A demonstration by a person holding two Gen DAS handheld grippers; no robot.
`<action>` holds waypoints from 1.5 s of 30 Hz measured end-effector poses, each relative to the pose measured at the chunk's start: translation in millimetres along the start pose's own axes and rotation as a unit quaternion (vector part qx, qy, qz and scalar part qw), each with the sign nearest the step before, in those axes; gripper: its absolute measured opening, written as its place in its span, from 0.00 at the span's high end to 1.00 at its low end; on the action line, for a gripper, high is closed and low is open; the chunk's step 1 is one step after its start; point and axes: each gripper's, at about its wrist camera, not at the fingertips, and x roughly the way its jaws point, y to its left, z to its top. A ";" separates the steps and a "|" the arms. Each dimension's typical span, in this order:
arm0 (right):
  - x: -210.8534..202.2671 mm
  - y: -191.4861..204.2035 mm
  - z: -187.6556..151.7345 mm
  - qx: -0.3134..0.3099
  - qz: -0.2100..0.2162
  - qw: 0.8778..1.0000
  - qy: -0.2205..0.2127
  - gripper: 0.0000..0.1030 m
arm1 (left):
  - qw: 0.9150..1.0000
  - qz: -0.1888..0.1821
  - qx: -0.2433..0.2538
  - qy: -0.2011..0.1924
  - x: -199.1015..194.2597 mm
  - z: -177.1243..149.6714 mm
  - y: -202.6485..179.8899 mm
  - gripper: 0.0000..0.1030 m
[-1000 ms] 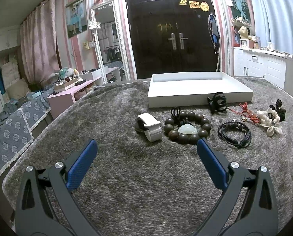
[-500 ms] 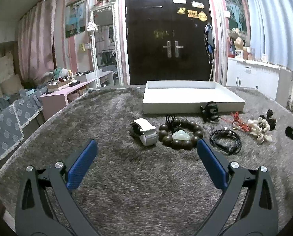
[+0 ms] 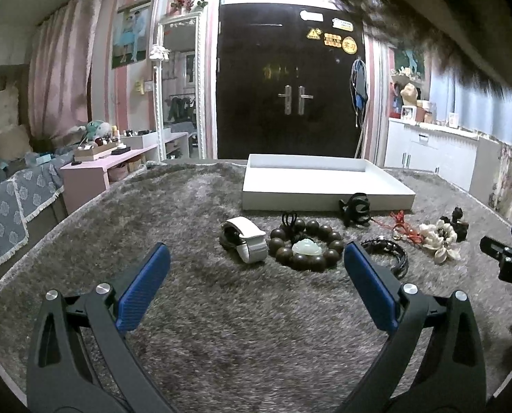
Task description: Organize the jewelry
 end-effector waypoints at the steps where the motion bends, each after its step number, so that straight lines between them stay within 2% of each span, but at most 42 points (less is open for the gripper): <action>1: -0.3 0.1 0.0 0.000 0.000 1.000 -0.001 0.02 | 1.000 -0.001 -0.002 -0.001 0.0 0.0 0.9 0.03; 12: -1.0 -4.3 -1.0 0.010 0.007 1.000 -0.001 0.02 | 1.000 0.011 0.008 0.000 6.0 0.0 -5.4 0.03; 16: 0.9 -5.5 -0.4 0.014 0.011 1.000 0.004 0.02 | 1.000 0.015 0.004 0.012 10.5 0.0 -3.9 0.03; 22: 9.1 -9.2 0.1 0.024 0.030 0.999 0.023 0.02 | 0.999 0.032 0.023 0.036 22.3 -0.6 -11.9 0.03; 27: 7.2 -6.7 4.3 0.019 0.053 0.998 0.027 0.02 | 0.997 0.025 0.044 0.054 28.3 4.0 -19.2 0.03; 30: 5.2 -4.9 9.9 0.024 0.073 0.996 0.038 0.02 | 0.998 0.021 0.028 0.058 25.9 15.9 -20.2 0.03; 35: 10.9 0.4 22.9 0.010 0.072 0.996 0.044 0.02 | 0.997 0.025 0.020 0.070 36.2 26.4 -28.1 0.03; 37: 18.6 0.7 27.0 0.008 0.070 0.996 0.050 0.04 | 0.996 0.019 0.021 0.082 43.2 27.8 -32.4 0.03; 39: 28.9 -1.0 31.8 0.012 0.073 0.995 0.060 0.15 | 0.996 0.010 0.027 0.086 48.7 29.8 -37.2 0.03; 43: 40.8 -1.0 36.5 0.012 0.073 0.995 0.069 0.25 | 0.996 0.016 0.040 0.082 58.0 36.5 -38.8 0.03; 45: 47.1 0.4 36.6 0.009 0.071 0.995 0.076 0.34 | 0.995 0.023 0.040 0.087 64.4 39.6 -35.0 0.03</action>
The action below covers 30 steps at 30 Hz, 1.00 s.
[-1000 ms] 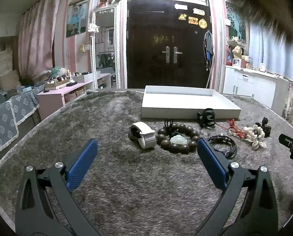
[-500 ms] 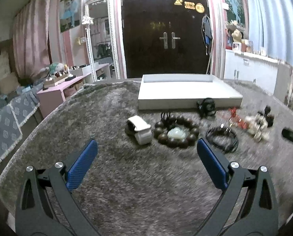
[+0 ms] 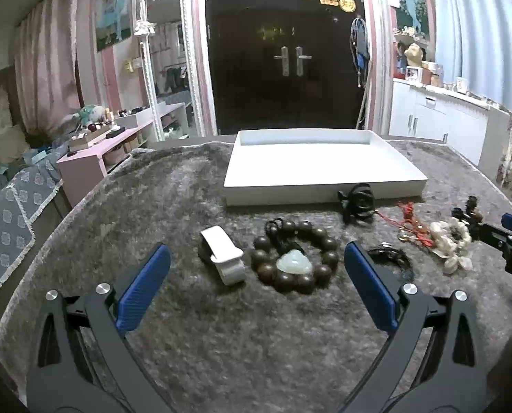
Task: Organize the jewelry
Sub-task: 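Grasp the white flower scrunchie with right gripper while left gripper grasps the white-strap watch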
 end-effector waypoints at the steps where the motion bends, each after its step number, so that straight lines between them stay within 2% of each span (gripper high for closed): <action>1: 4.0 0.0 0.1 -0.001 0.001 1.000 0.006 0.37 | 1.000 0.008 0.001 0.003 4.3 1.5 2.7 0.03; 3: 12.6 -0.9 0.6 -0.003 -0.006 1.000 0.019 0.47 | 1.000 0.024 0.004 0.007 13.0 4.2 7.7 0.03; 5: 19.1 -2.9 1.2 -0.003 -0.009 1.000 0.028 0.52 | 0.999 0.038 -0.003 0.015 21.9 7.6 15.1 0.04; 7: 24.8 -3.9 1.6 -0.003 -0.010 0.999 0.034 0.52 | 0.998 0.038 -0.019 0.036 35.0 10.1 23.0 0.09; 10: 31.8 -3.7 3.5 -0.001 -0.007 0.999 0.038 0.52 | 0.997 0.041 -0.018 0.055 51.1 10.0 26.1 0.15; 14: 42.7 -0.9 4.5 -0.002 -0.007 0.999 0.047 0.53 | 0.996 0.037 -0.025 0.079 70.7 9.8 28.7 0.19; 17: 55.3 -1.3 6.8 0.004 -0.006 0.998 0.067 0.60 | 0.994 0.035 -0.024 0.097 84.2 7.9 30.5 0.29; 21: 66.5 1.0 4.4 0.000 0.000 0.996 0.086 0.77 | 0.990 0.015 -0.037 0.135 103.5 1.4 34.7 0.51; 22: 68.9 0.4 4.5 0.003 0.000 0.996 0.090 0.78 | 0.989 0.010 -0.040 0.141 107.7 -0.8 35.6 0.54; 24: 69.5 -1.7 4.6 0.008 0.005 0.996 0.091 0.87 | 0.988 0.005 -0.042 0.149 113.8 -4.1 36.2 0.58; 26: 69.6 -1.7 5.9 0.009 0.007 0.996 0.086 0.89 | 0.988 0.002 -0.050 0.145 113.2 -4.0 39.4 0.64; 28: 66.2 1.5 6.7 0.004 0.009 0.997 0.077 0.90 | 0.988 0.002 -0.056 0.142 113.2 -4.7 43.5 0.76; 30: 61.4 3.8 7.1 0.002 0.009 0.998 0.069 0.91 | 0.988 -0.016 -0.050 0.145 112.8 -5.4 45.6 0.77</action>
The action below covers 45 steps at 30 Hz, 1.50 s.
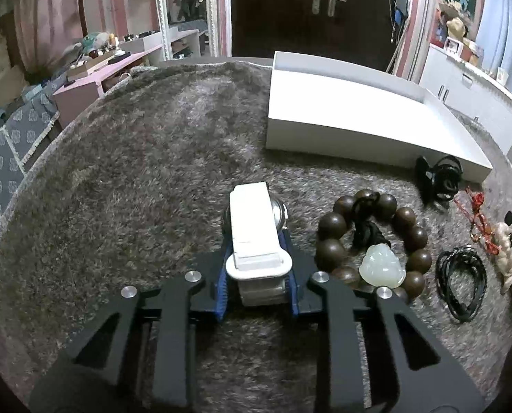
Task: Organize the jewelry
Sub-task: 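Grasp the white flower scrunchie with right gripper while left gripper grasps the white-strap watch, then carry scrunchie and watch into the white tray and open both grippers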
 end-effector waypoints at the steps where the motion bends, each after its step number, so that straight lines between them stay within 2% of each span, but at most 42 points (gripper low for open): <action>1: -2.1 -0.4 0.2 0.001 0.001 1.000 -0.004 0.91 | 1.000 0.000 0.000 0.000 -0.5 0.1 -0.5 0.77; 15: -42.8 -11.5 19.2 0.007 0.016 0.998 -0.065 0.92 | 0.999 -0.002 0.004 -0.040 -40.2 14.0 -0.1 0.78; 27: -45.3 -8.6 16.0 0.003 0.026 0.998 -0.064 0.91 | 0.999 -0.004 0.001 -0.031 -27.6 22.9 9.8 0.77; 31: -42.9 -9.4 15.3 0.003 0.026 0.998 -0.058 0.91 | 1.000 -0.004 0.018 -0.020 -19.4 25.2 6.2 0.70; 35: -40.6 -8.7 15.5 0.000 0.026 0.998 -0.056 0.91 | 1.000 -0.006 0.024 -0.013 -14.4 27.6 6.3 0.69; 40: -38.0 -8.3 15.7 -0.001 0.029 0.998 -0.052 0.91 | 1.000 0.001 0.023 -0.013 -10.9 22.8 6.7 0.51; 45: -32.7 -6.3 15.6 -0.002 0.030 0.998 -0.047 0.91 | 1.000 0.000 0.017 -0.005 -3.6 19.7 8.7 0.49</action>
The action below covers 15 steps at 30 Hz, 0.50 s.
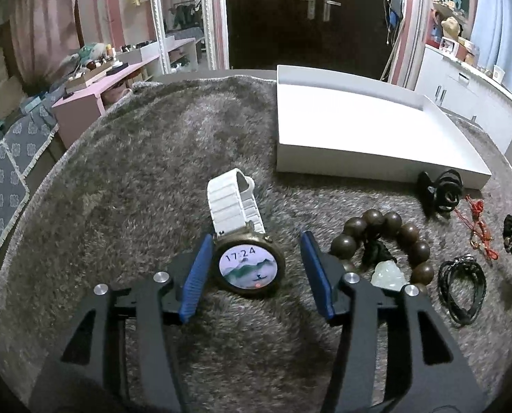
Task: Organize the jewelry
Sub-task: 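Carry scrunchie and watch into the white tray and open both grippers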
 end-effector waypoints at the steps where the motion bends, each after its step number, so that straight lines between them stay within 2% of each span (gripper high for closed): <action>1: 1.1 0.0 -0.2 0.000 0.000 1.000 0.002 0.91 | 1.000 0.001 0.001 0.001 1.6 -1.0 0.1 0.49; 3: 2.3 -0.1 -0.9 0.001 0.001 1.000 0.003 0.91 | 1.000 0.005 0.002 0.001 5.2 -2.3 0.2 0.50; 4: 3.2 -0.3 -1.4 0.001 0.000 1.000 0.005 0.91 | 1.000 0.011 0.004 0.001 7.1 -2.8 1.0 0.57; 5: 4.5 -1.2 -1.8 0.004 0.001 1.000 0.006 0.91 | 1.000 0.013 0.003 0.000 7.6 -2.9 3.4 0.58; 10: 8.2 -2.1 -3.3 0.009 0.006 1.000 0.011 0.91 | 1.000 0.002 -0.010 -0.003 6.9 -3.0 7.9 0.59; 15: -1.2 -1.4 7.4 0.008 0.007 1.000 -0.008 0.91 | 1.000 -0.005 -0.023 -0.017 -6.1 0.7 14.4 0.59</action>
